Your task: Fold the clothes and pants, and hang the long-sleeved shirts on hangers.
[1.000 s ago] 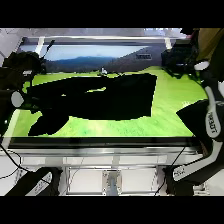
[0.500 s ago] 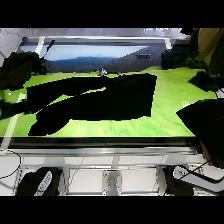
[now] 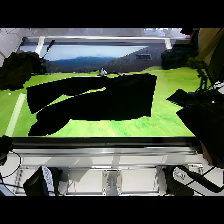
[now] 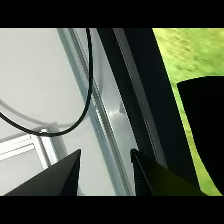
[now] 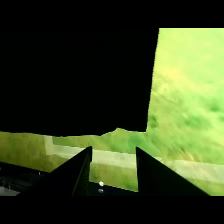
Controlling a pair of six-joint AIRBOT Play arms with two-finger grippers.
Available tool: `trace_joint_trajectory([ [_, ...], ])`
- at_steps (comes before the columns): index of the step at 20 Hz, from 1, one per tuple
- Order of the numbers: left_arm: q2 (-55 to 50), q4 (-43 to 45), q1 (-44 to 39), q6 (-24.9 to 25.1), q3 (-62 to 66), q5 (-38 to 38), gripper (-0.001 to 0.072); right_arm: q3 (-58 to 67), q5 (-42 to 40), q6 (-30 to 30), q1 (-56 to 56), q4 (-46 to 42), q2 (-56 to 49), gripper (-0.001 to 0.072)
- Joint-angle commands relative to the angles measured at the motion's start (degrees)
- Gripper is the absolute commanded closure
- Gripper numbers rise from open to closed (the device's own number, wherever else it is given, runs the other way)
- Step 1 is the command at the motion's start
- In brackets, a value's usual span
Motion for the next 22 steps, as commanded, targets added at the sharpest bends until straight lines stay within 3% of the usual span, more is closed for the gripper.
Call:
trace_joint_trajectory([
  [1,-6.12,-11.54,9.03,4.26,-3.17,5.18,0.0216,-0.9,-0.52,-0.07,4.5,1.11,0.22,0.0394],
  [2,-8.72,-12.9,9.03,5.11,-3.17,6.34,0.0162,-0.9,-0.46,-0.07,5.35,1.16,0.22,0.0394],
  [3,-11.58,-14.05,9.05,6.38,-3.17,8.15,0.0166,-0.9,-0.42,-0.07,6.03,1.18,0.22,0.0394],
  [4,-14.12,-14.05,9.05,6.97,-3.15,10.19,0.0199,-0.9,-0.37,-0.07,6.67,1.2,0.22,0.0394],
  [6,-18.27,-13.99,9.14,6.91,-3.08,14.29,0.0359,-0.9,-0.28,-0.07,7.56,1.2,0.22,0.0394],
  [7,-19.47,-14.01,9.14,6.88,-2.84,14.86,0.0368,-0.9,0.07,-0.07,7.56,1.51,0.22,0.0394],
  [9,-20.02,-14.05,9.11,6.88,-2.82,15.17,0.0358,-0.9,0.2,-0.09,7.56,1.22,0.22,0.0394],
  [11,-20.09,-14.69,9.11,6.99,-2.82,15.17,0.0191,-0.9,-0.17,-0.11,7.56,0.87,0.22,0.0394],
  [12,-20.31,-17.07,9.11,9.14,-2.82,15.15,0.0165,-0.9,-0.44,-0.11,7.56,0.87,0.22,0.0394],
  [18,-26.21,-39.5,9.18,19.43,-2.82,14.05,0.0166,-0.9,-0.17,-1.62,7.56,0.59,0.22,0.0394],
  [22,-30.34,-42.34,11.52,23.39,-2.82,11.34,0.0172,-0.9,-0.02,-1.62,7.56,0.46,0.22,0.0394],
])
